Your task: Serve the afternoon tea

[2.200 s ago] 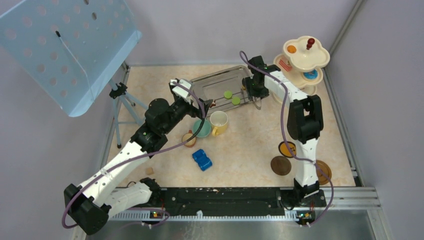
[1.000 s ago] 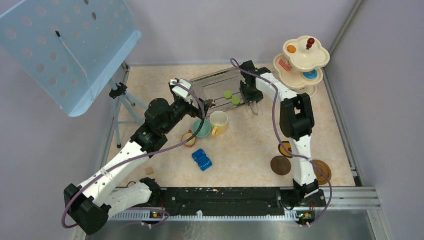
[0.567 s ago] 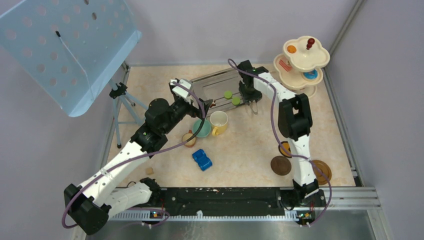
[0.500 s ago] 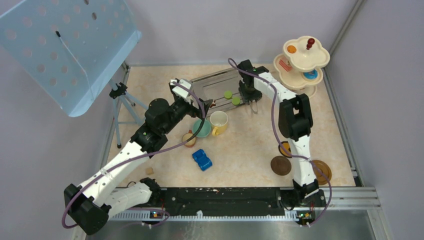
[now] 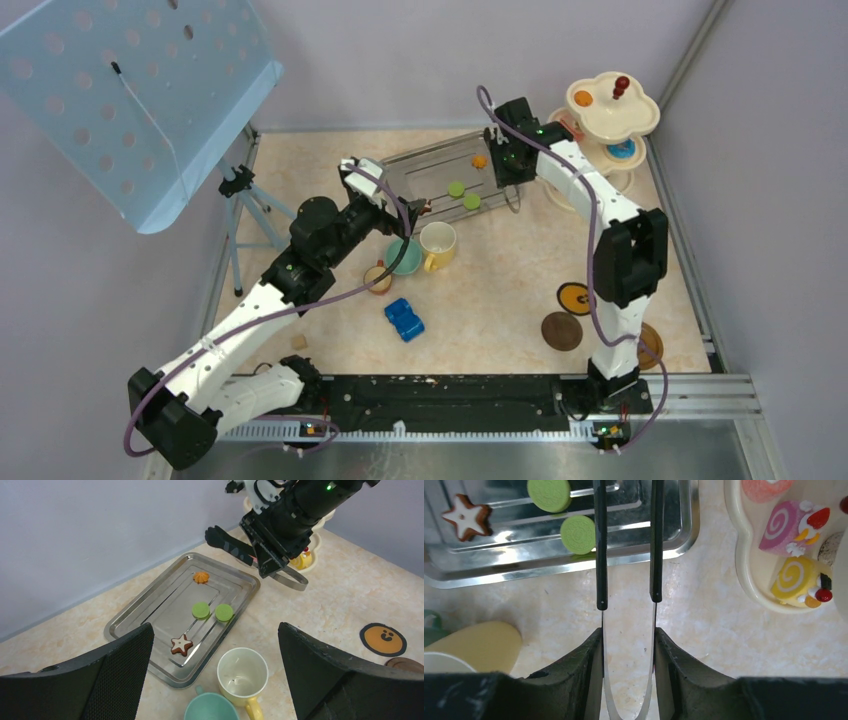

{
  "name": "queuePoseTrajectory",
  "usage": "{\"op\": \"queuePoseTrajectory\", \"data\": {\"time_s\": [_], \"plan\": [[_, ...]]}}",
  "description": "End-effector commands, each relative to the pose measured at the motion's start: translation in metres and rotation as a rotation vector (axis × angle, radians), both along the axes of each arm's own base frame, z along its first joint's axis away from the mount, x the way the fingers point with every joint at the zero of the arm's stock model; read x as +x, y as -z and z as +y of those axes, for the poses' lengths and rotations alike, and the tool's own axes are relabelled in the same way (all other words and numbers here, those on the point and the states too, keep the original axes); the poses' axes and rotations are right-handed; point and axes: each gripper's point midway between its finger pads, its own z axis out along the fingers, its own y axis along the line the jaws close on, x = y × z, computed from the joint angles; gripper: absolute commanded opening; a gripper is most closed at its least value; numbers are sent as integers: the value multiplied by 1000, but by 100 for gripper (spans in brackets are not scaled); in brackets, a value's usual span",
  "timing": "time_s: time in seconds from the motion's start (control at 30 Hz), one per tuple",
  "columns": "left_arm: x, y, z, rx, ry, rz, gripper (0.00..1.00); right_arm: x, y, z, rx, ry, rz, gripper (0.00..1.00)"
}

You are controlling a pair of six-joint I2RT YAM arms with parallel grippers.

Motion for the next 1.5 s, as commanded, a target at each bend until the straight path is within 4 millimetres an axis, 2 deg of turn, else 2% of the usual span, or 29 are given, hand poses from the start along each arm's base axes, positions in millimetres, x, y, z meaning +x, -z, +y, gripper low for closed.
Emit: {"op": "queuePoseTrajectory", "data": {"time_s": [0.0, 0.3, 0.43, 0.53, 0.73, 0.9, 1.27, 1.47], "plan": [[-3, -15, -3, -32, 18, -42, 99, 10, -36, 8, 98, -19, -105, 8], [0, -12, 0, -23, -6, -42, 99, 40, -6, 8, 31, -15, -57, 16], [0, -13, 0, -23, 0, -42, 99, 50, 5, 11, 18, -25, -50, 24], [0, -13, 0, -23, -1, -43, 99, 56, 16, 14, 6, -32, -33, 27], [0, -12, 0, -21, -3, -41, 99, 64, 36, 14, -26, -44, -6, 40], [0, -13, -1, -25, 1, -42, 99, 67, 45, 16, -36, -59, 5, 46], [-1, -13, -1, -25, 1, -43, 99, 70, 68, 18, -48, -75, 45, 48], [-1, -14, 0, -26, 1, -44, 99, 71, 78, 13, -86, -68, 61, 49]]}}
